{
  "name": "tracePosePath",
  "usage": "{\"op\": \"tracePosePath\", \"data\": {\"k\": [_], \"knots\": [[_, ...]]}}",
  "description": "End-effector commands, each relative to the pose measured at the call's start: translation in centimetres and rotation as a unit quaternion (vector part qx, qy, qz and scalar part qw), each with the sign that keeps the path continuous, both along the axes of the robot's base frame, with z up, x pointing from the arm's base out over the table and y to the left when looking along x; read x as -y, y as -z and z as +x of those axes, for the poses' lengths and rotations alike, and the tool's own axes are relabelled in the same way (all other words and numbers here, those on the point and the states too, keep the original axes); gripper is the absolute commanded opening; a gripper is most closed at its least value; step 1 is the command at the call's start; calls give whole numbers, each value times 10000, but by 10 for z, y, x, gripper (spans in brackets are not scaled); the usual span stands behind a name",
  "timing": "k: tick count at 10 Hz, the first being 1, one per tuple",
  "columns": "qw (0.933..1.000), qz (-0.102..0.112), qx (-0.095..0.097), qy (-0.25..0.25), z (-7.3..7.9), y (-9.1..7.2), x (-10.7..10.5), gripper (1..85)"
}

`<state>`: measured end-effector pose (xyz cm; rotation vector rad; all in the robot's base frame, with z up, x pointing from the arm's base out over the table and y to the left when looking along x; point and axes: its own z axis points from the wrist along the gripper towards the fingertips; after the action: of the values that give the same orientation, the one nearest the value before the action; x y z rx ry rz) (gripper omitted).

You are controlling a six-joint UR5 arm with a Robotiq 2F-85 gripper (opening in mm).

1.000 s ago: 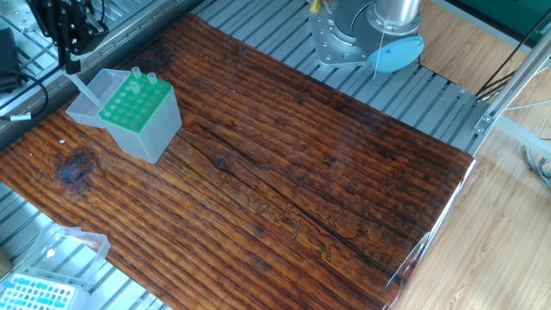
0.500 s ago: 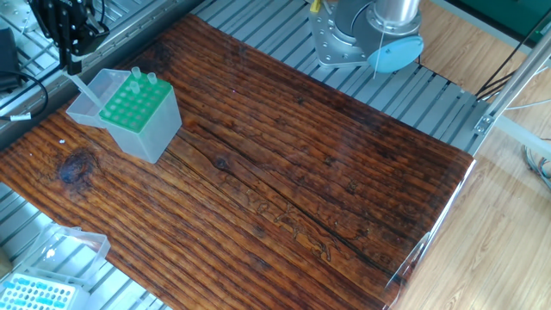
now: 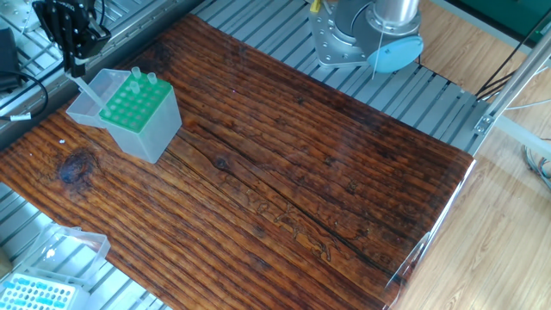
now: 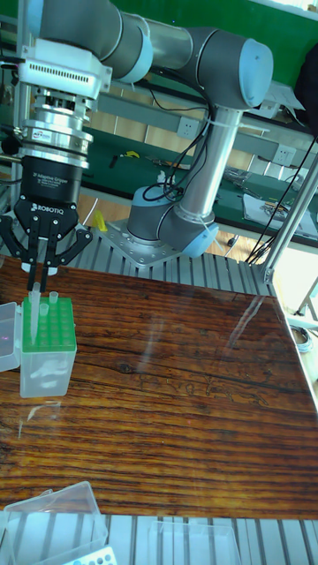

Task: Insert a large pipette tip into the holder for large pipette tips

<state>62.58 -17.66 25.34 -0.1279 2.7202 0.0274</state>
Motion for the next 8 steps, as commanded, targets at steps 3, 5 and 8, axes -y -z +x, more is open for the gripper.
{"op": "tracePosePath", "data": {"k": [3,5,8], "knots": [[9998,172,-68,60,1,10,-2,10],[9997,166,-175,63,-2,14,-2,10],[9992,237,-295,156,-5,18,-4,10]]}}
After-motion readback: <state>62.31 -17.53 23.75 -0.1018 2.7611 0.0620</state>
